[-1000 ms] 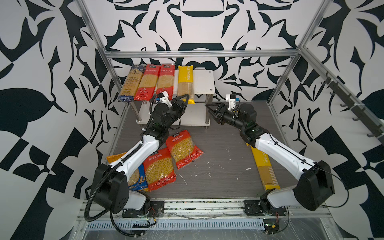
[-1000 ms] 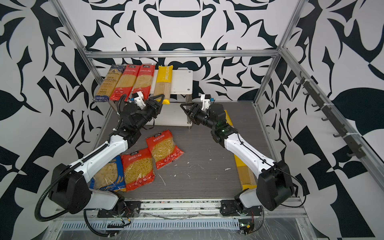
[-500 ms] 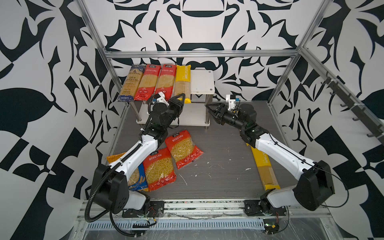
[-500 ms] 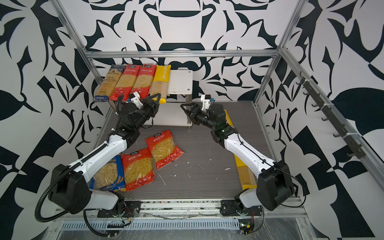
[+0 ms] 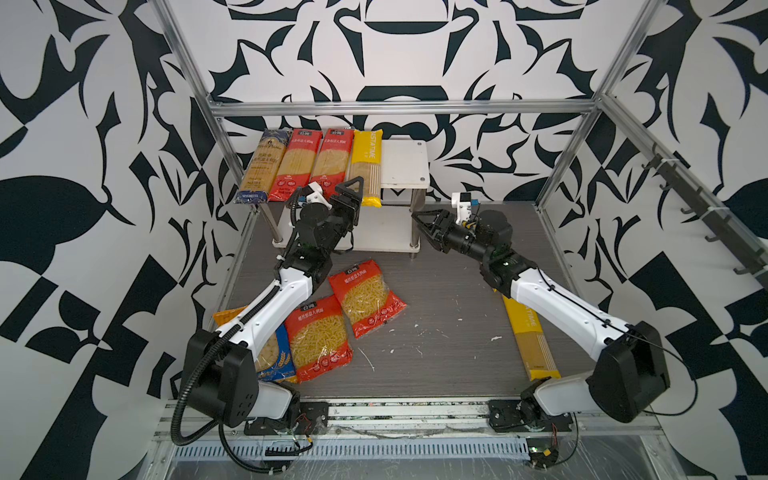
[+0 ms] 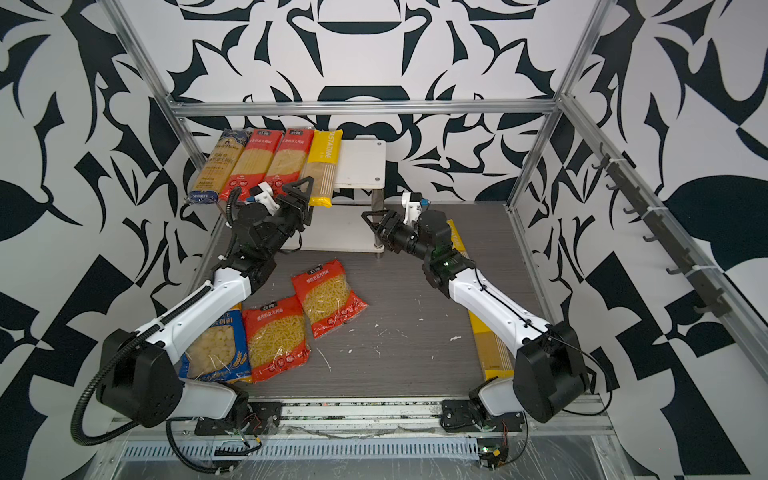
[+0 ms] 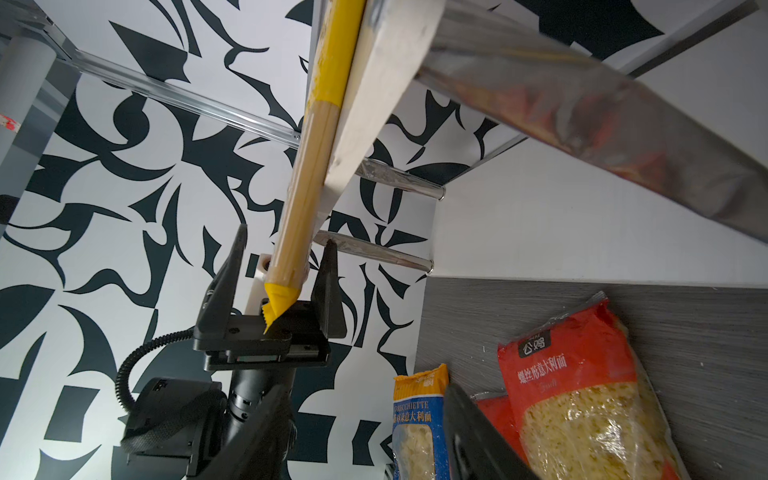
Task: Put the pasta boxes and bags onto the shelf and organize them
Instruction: 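Lower both grippers from the shelf toward the yellow packs on the table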
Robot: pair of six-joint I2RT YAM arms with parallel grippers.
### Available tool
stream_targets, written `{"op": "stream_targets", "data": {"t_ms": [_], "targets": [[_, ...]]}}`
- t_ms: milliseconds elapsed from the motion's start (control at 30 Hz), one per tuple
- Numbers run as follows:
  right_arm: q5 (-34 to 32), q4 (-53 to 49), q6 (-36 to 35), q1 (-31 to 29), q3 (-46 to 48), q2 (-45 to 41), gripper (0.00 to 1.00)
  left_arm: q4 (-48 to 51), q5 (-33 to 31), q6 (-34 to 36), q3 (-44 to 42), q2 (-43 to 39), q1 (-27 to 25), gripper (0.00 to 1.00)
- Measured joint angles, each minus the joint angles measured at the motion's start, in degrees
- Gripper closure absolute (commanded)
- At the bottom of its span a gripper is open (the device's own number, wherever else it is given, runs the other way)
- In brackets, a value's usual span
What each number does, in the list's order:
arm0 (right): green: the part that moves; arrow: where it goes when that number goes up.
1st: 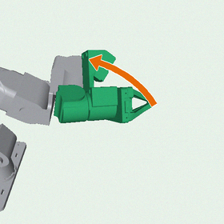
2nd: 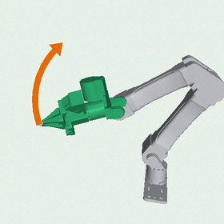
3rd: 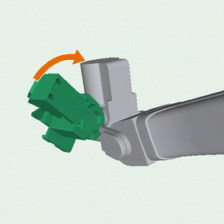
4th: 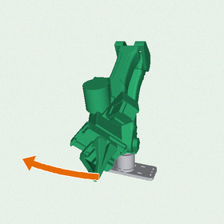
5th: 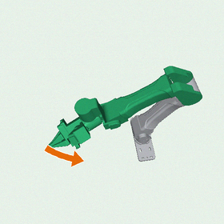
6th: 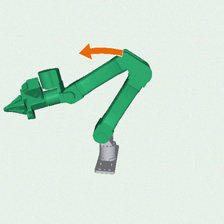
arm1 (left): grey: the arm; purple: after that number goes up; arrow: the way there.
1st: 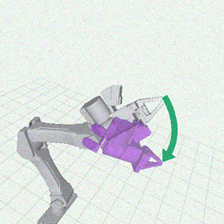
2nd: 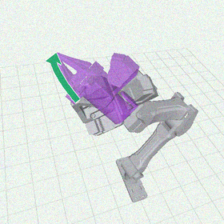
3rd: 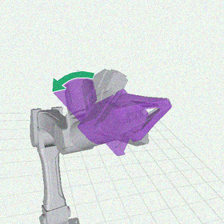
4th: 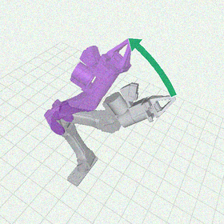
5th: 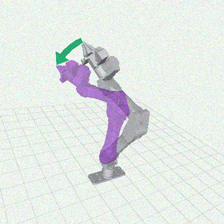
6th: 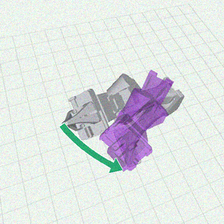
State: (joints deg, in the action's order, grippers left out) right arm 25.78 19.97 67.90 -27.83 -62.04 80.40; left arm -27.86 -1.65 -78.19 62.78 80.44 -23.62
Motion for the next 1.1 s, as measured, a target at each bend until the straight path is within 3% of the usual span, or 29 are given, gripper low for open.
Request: {"op": "stream_targets", "data": {"t_ms": [233,433,600,900,1100], "targets": [[-0.1,-2.3,-2.6,1.0,2.1,-2.6,0.38,3.8,0.0,2.5,-0.6,-3.3,-3.7,0.16],[-0.3,-6.8,-6.5,5.0,5.6,-6.0,0.39,9.0,-2.8,9.7,-2.5,-10.6,-11.8,0.16],[-1.1,-14.3,-11.8,8.8,8.4,-7.8,0.38,12.9,-8.6,17.1,-4.8,-14.8,-19.8,0.16],[-8.3,-33.0,-27.1,17.2,10.4,-9.1,0.33,16.9,-19.9,24.9,-13.2,-13.4,-34.1,0.16],[-15.5,-38.2,-33.2,24.4,10.5,-5.1,0.28,17.3,-24.3,27.8,-15.6,-7.7,-38.2,0.16]]}}
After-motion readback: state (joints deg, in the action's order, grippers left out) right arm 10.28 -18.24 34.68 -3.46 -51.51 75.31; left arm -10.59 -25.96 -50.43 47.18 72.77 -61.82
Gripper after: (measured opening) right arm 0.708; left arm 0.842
